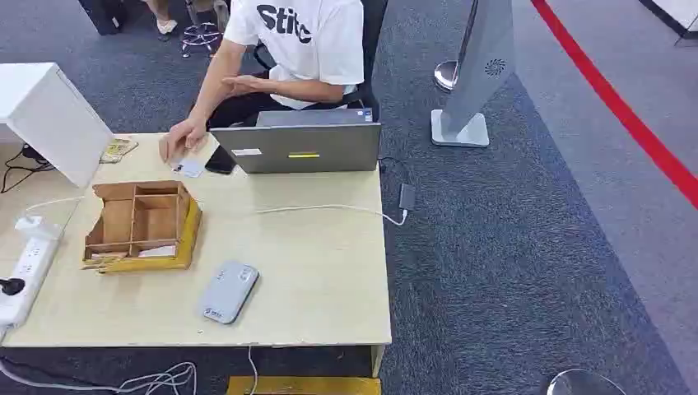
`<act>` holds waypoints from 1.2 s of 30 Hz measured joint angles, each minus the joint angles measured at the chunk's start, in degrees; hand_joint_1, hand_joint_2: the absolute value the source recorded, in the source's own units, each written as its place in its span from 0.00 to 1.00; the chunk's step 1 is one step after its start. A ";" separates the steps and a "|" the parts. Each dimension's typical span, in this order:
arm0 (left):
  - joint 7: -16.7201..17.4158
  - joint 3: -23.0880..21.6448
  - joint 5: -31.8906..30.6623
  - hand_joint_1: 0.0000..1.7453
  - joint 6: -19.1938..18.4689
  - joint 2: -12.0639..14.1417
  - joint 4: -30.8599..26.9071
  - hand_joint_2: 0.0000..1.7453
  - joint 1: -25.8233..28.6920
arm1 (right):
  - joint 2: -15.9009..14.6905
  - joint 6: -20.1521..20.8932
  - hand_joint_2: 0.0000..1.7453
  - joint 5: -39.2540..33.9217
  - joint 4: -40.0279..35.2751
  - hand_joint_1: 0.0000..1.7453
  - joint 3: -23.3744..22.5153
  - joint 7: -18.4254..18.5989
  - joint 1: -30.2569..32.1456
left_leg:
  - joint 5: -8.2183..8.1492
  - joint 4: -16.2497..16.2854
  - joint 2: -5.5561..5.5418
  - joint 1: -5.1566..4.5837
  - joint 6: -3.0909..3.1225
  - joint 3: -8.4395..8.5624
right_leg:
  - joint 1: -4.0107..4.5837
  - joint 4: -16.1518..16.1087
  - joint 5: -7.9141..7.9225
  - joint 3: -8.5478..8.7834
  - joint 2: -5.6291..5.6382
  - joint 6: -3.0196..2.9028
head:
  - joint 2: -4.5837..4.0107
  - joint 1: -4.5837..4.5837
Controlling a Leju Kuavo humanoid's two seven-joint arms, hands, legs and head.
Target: Pass the card to the sensor for recognition and then transmit it.
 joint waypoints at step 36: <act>-11.73 40.27 9.48 0.00 -17.09 -0.04 1.16 1.00 -6.43 | 3.91 9.86 0.00 6.36 2.91 0.00 -28.71 -12.89 -8.28 | 0.17 0.01 0.00 0.00 -0.13 0.00 | 0.00 0.01 0.03 0.02 -0.03 -0.01 | 0.00 0.00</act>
